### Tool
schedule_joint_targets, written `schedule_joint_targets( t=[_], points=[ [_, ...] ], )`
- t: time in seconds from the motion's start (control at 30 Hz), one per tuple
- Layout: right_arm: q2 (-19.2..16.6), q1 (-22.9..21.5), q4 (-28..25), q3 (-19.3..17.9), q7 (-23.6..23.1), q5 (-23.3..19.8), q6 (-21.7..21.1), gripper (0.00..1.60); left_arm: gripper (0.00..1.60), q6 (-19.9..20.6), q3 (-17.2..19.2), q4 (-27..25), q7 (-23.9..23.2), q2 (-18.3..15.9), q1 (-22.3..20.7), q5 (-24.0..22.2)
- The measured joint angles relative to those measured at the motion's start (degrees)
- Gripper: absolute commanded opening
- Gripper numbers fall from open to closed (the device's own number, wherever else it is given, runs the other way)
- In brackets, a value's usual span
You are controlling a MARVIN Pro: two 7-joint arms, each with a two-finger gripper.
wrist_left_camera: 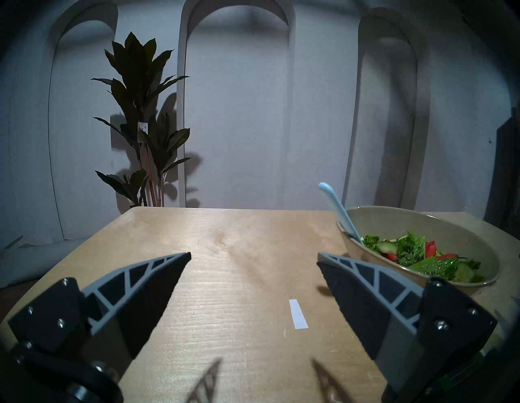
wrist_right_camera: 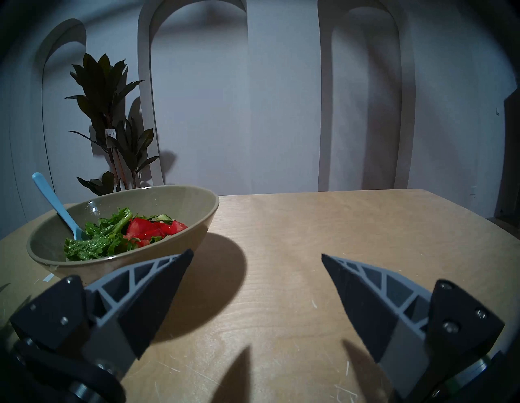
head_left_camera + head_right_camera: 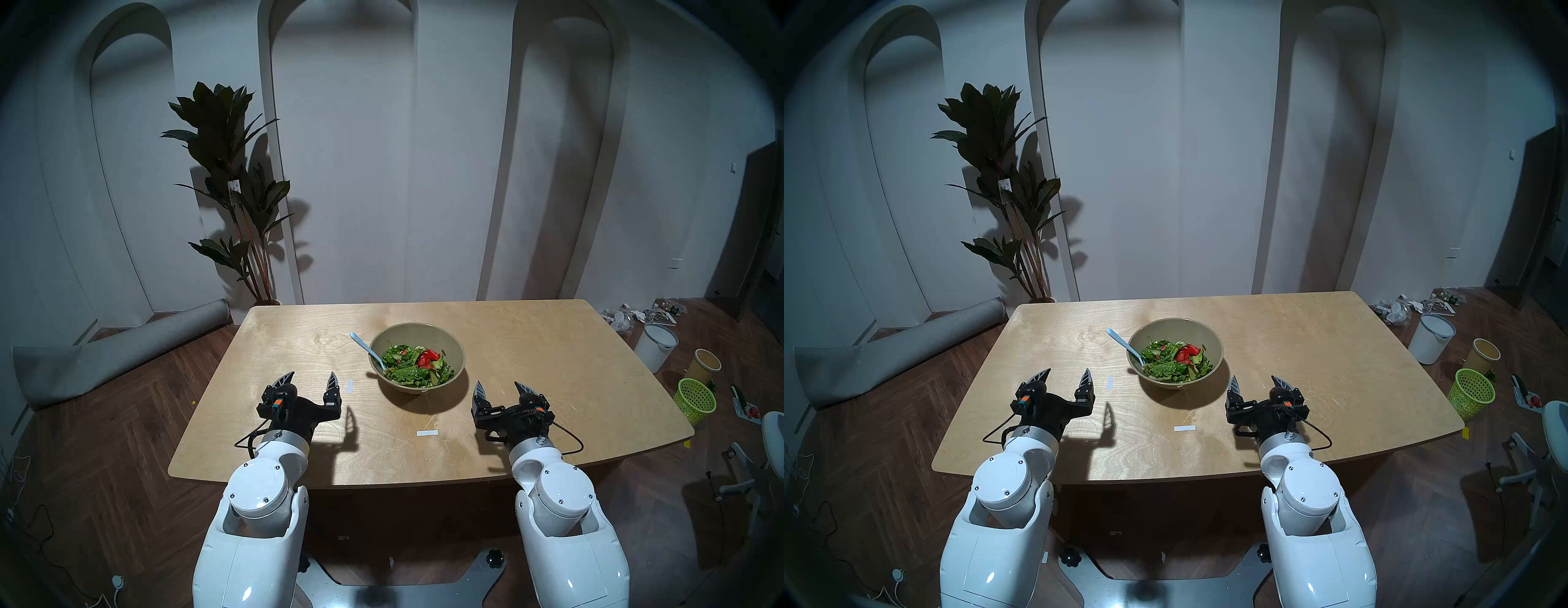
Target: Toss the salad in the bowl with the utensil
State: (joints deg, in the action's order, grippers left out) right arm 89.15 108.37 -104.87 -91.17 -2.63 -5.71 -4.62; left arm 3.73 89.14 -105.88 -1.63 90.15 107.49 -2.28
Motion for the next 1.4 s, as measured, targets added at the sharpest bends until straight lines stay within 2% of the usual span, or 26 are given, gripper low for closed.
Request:
schedule_joint_targets(
  t=[0.27, 0.57, 0.97, 1.2, 1.4],
  points=[
    [1.2, -2.6, -0.7, -1.6, -1.3, -5.9, -4.8, 1.6, 1.6, 1.4, 0.0, -1.2, -0.3, 0.0, 0.3, -0.8],
    [2.2, -7.7, -1.7, -2.5, -1.1, -12.4, -13.4, 1.6, 1.6, 1.5, 0.0, -1.9, -0.4, 0.0, 1.4, -1.3],
    [2.5, -14.8, -0.2, -3.6, 5.7, -23.1, -26.2, 1.6, 1.6, 1.2, -0.1, -3.0, -0.4, -0.1, 3.3, -1.1],
    [2.8, -18.8, 3.3, -3.7, 9.8, -28.7, -32.2, 1.6, 1.6, 1.1, -0.3, -3.7, 0.1, 0.2, 4.1, -0.5],
    [3.3, -21.8, 6.5, -4.1, 11.8, -31.2, -35.6, 1.6, 1.6, 1.0, -0.6, -4.0, 1.0, 0.6, 4.5, -0.2]
  ],
)
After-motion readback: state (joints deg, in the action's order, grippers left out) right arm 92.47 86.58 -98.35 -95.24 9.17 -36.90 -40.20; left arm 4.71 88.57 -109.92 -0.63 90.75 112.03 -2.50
